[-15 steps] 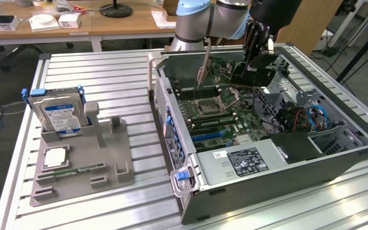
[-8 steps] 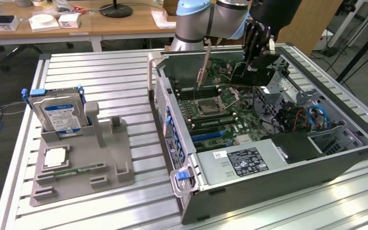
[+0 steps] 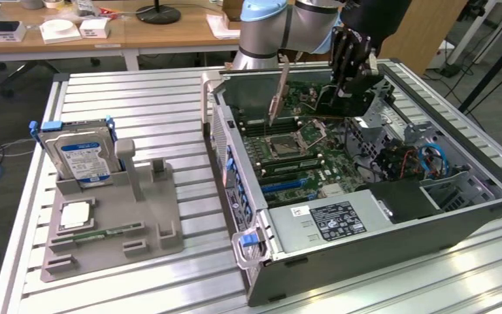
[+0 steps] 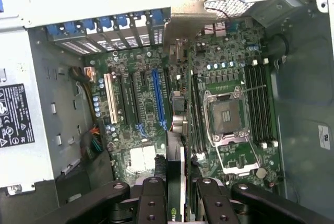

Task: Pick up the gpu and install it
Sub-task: 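Insert the gpu into the slot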

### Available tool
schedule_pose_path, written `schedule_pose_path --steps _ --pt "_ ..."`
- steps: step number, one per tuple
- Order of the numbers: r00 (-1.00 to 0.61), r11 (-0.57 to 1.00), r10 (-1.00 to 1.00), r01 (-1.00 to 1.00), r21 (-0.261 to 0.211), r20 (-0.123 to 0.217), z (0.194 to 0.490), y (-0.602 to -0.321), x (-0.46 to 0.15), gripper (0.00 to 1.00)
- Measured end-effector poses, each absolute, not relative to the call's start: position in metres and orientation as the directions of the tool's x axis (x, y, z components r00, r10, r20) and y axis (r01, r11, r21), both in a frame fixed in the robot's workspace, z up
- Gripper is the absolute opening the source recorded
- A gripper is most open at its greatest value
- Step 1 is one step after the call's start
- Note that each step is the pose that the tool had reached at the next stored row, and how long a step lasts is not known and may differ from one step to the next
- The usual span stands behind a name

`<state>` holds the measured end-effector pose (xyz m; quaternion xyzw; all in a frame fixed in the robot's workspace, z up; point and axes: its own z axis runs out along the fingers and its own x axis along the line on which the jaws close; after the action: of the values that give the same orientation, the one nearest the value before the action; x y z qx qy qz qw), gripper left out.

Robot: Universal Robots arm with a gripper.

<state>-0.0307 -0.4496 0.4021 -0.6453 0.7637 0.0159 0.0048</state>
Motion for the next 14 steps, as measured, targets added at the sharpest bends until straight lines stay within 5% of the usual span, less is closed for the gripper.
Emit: schedule_pose_path --steps 14 --pt "-0.06 0.059 -0.998 -0.998 0.018 -0.028 0.4021 -0.4496 -0.0307 0.27"
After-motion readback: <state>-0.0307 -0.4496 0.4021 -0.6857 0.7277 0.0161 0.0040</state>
